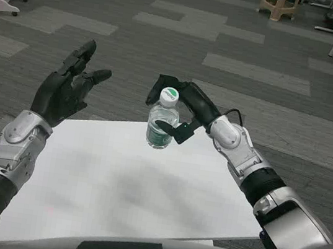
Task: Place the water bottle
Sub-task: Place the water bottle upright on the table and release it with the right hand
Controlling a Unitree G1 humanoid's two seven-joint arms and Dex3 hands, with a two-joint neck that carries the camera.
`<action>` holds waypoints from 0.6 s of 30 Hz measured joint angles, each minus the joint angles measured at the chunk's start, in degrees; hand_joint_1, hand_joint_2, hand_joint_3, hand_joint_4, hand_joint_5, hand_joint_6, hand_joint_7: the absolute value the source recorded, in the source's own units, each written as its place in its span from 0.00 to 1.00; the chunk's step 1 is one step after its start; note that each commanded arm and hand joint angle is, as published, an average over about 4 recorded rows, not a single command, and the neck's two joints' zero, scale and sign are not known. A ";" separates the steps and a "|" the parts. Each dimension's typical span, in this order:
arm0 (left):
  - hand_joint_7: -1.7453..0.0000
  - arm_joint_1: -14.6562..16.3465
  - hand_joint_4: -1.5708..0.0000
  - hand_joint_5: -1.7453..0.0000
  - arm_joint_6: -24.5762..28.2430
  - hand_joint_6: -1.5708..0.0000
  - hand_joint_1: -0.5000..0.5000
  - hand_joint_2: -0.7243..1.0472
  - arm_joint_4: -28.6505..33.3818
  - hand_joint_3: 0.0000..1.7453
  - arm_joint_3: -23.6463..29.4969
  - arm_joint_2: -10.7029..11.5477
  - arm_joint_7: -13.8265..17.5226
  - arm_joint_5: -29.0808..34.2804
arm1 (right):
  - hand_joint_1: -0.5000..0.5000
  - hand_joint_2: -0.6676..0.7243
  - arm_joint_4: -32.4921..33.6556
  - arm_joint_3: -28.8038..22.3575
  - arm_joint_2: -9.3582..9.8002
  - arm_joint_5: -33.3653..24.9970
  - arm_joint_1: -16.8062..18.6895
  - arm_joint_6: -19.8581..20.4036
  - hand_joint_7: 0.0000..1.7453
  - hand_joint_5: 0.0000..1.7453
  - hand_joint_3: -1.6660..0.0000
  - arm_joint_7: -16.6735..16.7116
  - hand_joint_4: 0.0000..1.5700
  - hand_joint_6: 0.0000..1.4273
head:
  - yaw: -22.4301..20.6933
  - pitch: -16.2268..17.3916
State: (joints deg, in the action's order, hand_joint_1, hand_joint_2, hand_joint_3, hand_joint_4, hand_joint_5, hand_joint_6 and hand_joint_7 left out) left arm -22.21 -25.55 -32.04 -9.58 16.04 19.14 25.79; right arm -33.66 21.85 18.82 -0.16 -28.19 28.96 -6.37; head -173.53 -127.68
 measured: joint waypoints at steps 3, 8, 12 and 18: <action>1.00 0.43 1.00 0.53 -0.13 1.00 0.02 1.00 0.43 0.30 0.53 -0.03 0.00 0.00 | 0.08 0.18 0.38 -0.17 0.02 0.14 0.13 -0.05 0.88 0.94 0.05 -0.02 0.56 0.70 | -0.60 -0.09; 1.00 0.83 1.00 0.53 -0.26 1.00 0.02 1.00 0.65 0.30 1.01 -0.04 0.00 0.00 | 0.08 0.18 1.04 -0.30 0.09 0.25 0.36 -0.07 0.88 0.94 0.05 -0.02 0.56 0.70 | -0.60 -0.07; 1.00 0.86 1.00 0.53 -0.28 1.00 0.02 1.00 0.70 0.30 1.04 -0.04 0.00 0.00 | 0.08 0.18 1.09 -0.30 0.09 0.26 0.37 -0.08 0.88 0.94 0.05 -0.02 0.56 0.70 | -0.40 0.05; 1.00 0.88 1.00 0.53 -0.29 1.00 0.02 1.00 0.73 0.30 1.10 -0.05 0.00 0.00 | 0.08 0.18 1.09 -0.30 0.09 0.26 0.37 -0.09 0.88 0.94 0.05 -0.03 0.57 0.70 | -0.40 0.05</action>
State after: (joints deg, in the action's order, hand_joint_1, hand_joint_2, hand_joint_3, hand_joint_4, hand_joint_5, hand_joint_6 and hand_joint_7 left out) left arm -21.33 -25.84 -31.31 -8.47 16.00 19.14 25.79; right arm -32.57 21.55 18.91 0.10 -27.82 28.87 -6.40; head -173.93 -127.63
